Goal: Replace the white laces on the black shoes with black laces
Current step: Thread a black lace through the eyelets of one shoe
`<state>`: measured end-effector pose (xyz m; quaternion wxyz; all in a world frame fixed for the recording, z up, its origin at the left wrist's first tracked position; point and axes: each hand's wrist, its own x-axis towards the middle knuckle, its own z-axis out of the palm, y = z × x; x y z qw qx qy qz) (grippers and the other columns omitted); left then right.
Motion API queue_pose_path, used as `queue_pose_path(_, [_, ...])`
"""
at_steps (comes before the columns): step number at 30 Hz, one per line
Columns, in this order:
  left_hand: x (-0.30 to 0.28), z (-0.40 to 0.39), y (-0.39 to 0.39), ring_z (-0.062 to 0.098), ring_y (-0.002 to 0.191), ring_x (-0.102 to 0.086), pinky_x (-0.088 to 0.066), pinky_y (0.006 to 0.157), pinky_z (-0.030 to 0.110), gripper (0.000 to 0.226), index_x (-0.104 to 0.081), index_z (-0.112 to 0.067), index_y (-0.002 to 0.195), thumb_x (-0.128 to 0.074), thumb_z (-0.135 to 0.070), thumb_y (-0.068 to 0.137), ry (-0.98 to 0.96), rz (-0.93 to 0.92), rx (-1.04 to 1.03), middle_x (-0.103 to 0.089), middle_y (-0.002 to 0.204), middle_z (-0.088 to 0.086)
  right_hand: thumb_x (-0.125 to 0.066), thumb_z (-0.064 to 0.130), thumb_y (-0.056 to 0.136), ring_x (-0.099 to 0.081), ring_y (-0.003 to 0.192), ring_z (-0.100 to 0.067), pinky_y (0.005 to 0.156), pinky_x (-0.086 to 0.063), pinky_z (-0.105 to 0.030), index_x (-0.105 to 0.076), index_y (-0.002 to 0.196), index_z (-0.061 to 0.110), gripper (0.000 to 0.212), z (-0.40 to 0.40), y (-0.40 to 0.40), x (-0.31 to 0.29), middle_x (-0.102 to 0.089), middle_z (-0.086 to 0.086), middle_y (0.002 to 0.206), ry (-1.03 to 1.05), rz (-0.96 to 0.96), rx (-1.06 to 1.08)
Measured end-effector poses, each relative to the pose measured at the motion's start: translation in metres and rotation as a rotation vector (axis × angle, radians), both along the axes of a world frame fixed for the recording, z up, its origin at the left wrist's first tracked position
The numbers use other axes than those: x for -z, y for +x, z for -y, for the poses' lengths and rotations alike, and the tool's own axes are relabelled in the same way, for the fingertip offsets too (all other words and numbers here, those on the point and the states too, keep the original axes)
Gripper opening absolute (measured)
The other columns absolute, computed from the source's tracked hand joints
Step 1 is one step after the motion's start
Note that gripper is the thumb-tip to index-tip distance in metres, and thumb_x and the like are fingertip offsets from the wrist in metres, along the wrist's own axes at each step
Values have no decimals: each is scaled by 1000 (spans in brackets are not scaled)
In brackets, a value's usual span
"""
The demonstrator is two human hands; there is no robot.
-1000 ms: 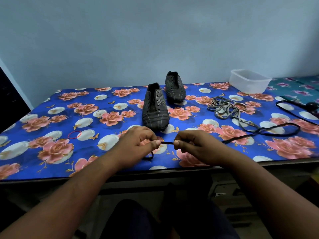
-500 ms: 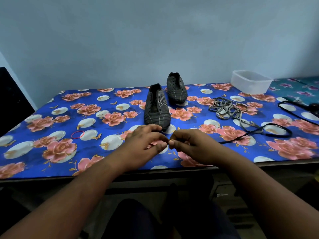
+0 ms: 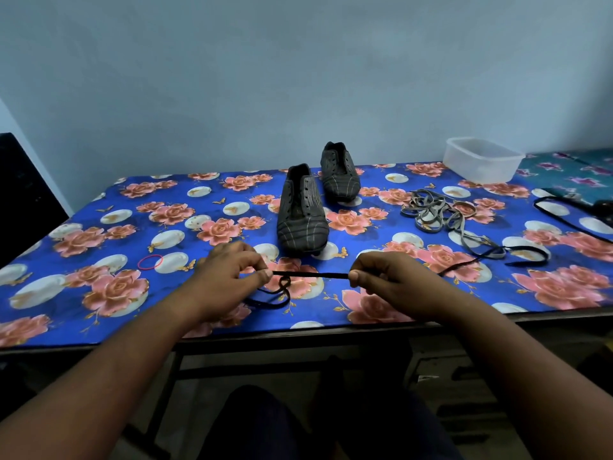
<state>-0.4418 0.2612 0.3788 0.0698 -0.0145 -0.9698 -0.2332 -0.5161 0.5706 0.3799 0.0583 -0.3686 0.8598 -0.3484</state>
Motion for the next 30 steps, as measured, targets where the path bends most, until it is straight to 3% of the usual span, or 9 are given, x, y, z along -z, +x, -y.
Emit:
queue_pose_path(3, [-5, -20, 3, -2, 125, -32, -27, 103, 36, 64, -58, -50, 110, -24, -86, 69, -120, 29, 54, -43, 122, -28, -59, 36, 101, -64, 75, -8, 70, -50, -28, -68, 91, 27, 17, 5, 1, 1, -69, 16, 82, -6, 4, -6])
queue_pose_path(6, [-6, -46, -1, 3, 135, -35, -30, 114, 42, 72, -59, -46, 130, -25, -83, 77, -25, -32, 162, -46, 135, -22, -59, 36, 101, -62, 74, -17, 72, -49, -38, -69, 91, 25, 18, 17, 5, 1, -68, 4, 80, -23, -27, -45])
queue_pose_path(12, [3, -61, -11, 9, 114, -52, -45, 99, 46, 35, -69, -35, 92, -50, -65, 88, 194, -83, 269, -57, 113, -19, -59, 39, 101, -60, 73, -20, 71, -49, -46, -68, 91, 24, 20, 24, 10, -1, -66, 1, 77, -56, -55, -94])
queue_pose_path(15, [5, -51, -11, 9, 109, -52, -45, 96, 48, 21, -62, -47, 82, -51, -63, 88, 144, -122, 245, -56, 108, -20, -59, 37, 101, -59, 73, -17, 71, -48, -39, -68, 91, 24, 19, 16, 9, -1, -66, 0, 80, -45, -29, -76])
queue_pose_path(18, [9, -31, -8, 4, 113, -48, -40, 102, 48, 26, -59, -50, 80, -44, -70, 83, 101, -120, 188, -55, 110, -25, -59, 34, 101, -60, 74, -16, 69, -47, -30, -68, 92, 22, 18, 6, 7, 1, -66, 0, 82, -12, 9, -65])
queue_pose_path(21, [12, -7, -5, 7, 114, -48, -39, 103, 51, 32, -59, -47, 79, -41, -74, 79, 62, -105, 106, -54, 109, -27, -58, 31, 102, -59, 70, -3, 63, -43, -15, -67, 89, 27, 16, -5, 4, 1, -65, 16, 79, 10, 26, -36])
queue_pose_path(24, [13, 7, -6, 9, 115, -47, -41, 102, 51, 37, -58, -47, 79, -36, -76, 76, -8, -68, 45, -55, 111, -26, -58, 30, 102, -57, 70, 3, 66, -41, -11, -66, 87, 28, 17, -10, 1, 0, -62, 25, 76, 8, 29, 0])
queue_pose_path(26, [10, 0, -4, 10, 124, -46, -39, 106, 50, 44, -62, -48, 87, -34, -80, 73, -23, -40, 46, -55, 120, -27, -59, 31, 102, -59, 71, 0, 65, -42, -13, -66, 87, 29, 17, -6, 3, 0, -63, 22, 76, 1, 16, 1])
queue_pose_path(30, [4, -36, -4, 7, 139, -37, -33, 115, 45, 80, -61, -45, 130, -26, -90, 74, -52, -34, 150, -51, 143, -19, -59, 35, 101, -60, 74, -13, 69, -48, -30, -68, 92, 25, 17, 13, 8, 0, -67, 5, 81, -14, 4, -50])
